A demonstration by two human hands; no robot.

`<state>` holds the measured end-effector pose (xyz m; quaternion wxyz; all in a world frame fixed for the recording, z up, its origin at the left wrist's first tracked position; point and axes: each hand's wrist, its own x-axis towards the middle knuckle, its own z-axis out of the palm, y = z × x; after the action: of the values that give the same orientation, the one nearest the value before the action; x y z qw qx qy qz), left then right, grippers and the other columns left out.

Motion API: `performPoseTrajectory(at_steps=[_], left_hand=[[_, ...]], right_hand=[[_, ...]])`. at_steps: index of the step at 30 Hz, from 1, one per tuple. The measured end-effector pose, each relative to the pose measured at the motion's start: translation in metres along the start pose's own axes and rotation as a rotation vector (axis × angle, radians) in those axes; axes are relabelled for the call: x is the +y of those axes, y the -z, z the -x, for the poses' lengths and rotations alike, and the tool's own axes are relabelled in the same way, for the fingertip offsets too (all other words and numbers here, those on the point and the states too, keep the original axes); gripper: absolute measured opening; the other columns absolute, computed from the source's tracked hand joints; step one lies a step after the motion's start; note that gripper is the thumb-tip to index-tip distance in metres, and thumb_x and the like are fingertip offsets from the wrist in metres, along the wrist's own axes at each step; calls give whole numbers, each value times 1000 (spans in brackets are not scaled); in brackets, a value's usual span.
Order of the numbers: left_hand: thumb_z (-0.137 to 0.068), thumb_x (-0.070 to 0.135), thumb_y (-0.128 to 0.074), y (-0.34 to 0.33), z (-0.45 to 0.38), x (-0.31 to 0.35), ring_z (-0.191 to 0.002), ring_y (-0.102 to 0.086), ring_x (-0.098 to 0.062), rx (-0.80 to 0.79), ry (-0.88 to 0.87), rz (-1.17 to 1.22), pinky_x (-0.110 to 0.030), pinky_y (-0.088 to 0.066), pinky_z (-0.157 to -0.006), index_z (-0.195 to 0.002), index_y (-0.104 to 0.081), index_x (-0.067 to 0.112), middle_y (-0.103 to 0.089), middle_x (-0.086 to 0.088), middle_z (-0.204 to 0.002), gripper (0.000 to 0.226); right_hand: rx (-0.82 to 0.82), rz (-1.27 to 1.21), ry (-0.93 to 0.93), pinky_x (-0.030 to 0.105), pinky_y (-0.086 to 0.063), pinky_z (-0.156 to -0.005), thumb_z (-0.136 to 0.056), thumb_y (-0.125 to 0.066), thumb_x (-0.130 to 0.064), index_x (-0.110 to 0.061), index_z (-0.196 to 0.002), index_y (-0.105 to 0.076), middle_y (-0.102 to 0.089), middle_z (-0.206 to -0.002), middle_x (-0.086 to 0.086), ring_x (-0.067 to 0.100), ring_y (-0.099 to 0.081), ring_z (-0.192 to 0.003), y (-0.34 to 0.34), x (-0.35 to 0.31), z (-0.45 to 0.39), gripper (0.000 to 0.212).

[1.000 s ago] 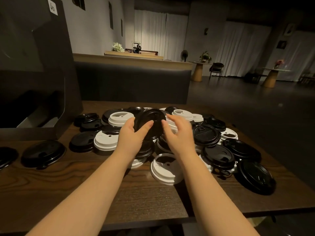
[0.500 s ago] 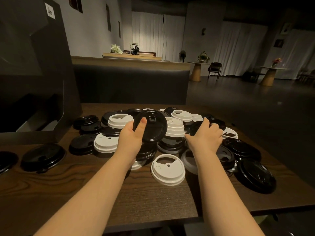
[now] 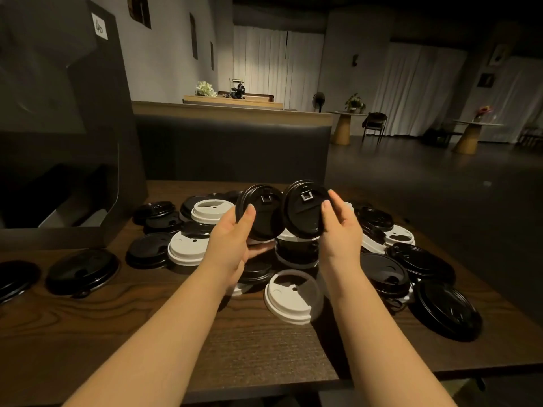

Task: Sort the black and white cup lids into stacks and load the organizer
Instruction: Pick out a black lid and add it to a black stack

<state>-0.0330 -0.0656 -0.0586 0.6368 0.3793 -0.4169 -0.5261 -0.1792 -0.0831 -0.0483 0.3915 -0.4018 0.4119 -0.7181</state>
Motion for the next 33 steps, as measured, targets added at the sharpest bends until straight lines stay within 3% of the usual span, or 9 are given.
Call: performPoseTrajectory(at_steps=[2, 5, 10, 18, 21, 26, 28, 30, 33], left_hand=[[-99, 26, -44, -2, 2, 1, -111, -63, -24, -62, 3, 30, -40, -59, -79, -122, -57, 21, -66, -6, -121, 27], [-100, 28, -40, -4, 3, -1, -116, -59, -23, -134, 15, 51, -39, -58, -83, -126, -54, 22, -62, -6, -125, 30], [-101, 28, -36, -5, 6, -4, -118, -59, -23, -217, 76, 49, -41, -56, -87, -125, -54, 23, -60, -6, -127, 30], [-102, 29, -34, -5, 8, -6, -118, -60, -19, -252, 110, 46, -39, -51, -97, -132, -50, 20, -62, -6, -127, 36], [-101, 32, -34, -3, 6, -6, -120, -59, -21, -249, 101, 38, -40, -51, -97, -134, -50, 18, -61, -9, -128, 39], [-65, 68, -62, 0, 8, -5, -112, -64, -21, -186, 13, 21, -40, -56, -88, -125, -55, 21, -68, -5, -118, 76], [-76, 52, -66, -1, 7, -5, -111, -65, -22, -104, -69, -68, -41, -58, -84, -123, -55, 22, -68, -2, -114, 57], [-93, 37, -53, 0, 2, -6, -112, -63, -19, -14, -126, -113, -41, -57, -84, -131, -50, 24, -64, 1, -120, 40], [-100, 34, -42, 3, -1, -4, -114, -59, -16, 3, -164, -160, -35, -57, -79, -126, -53, 32, -62, 4, -123, 29]], right_hand=[[-87, -89, -113, 24, -52, -89, -97, -50, -10, -14, -129, -55, -64, -111, -5, 5, -62, -99, -6, 2, 5, 33], [-163, -97, -194, 35, -50, -97, -98, -49, -15, -11, -132, -54, -63, -124, 5, 15, -61, -111, -13, 13, 10, 35], [-140, -111, -252, 38, -50, -97, -97, -51, -20, -16, -128, -58, -64, -122, 6, 18, -60, -113, -15, 23, 9, 32], [-68, 34, -133, 41, -48, -100, -96, -53, -22, -13, -122, -58, -61, -121, 5, 19, -58, -114, -18, 25, 13, 28], [-84, 24, -106, 40, -48, -99, -96, -52, -21, -28, -106, -57, -60, -117, 2, 17, -57, -112, -18, 23, 15, 13], [-146, 56, -17, 32, -51, -93, -94, -56, -17, -33, -95, -50, -59, -106, -2, 14, -58, -105, -16, 21, 19, 17], [-171, 63, 8, 27, -52, -85, -92, -59, -15, -31, -95, -51, -60, -104, 1, 16, -60, -102, -17, 22, 21, 18], [-205, 79, 38, 25, -52, -82, -90, -62, -13, -29, -96, -51, -62, -101, 2, 16, -61, -99, -18, 23, 23, 21], [-272, 81, 47, 20, -52, -81, -89, -64, -13, -27, -107, -53, -62, -104, 1, 11, -61, -96, -17, 21, 25, 25]])
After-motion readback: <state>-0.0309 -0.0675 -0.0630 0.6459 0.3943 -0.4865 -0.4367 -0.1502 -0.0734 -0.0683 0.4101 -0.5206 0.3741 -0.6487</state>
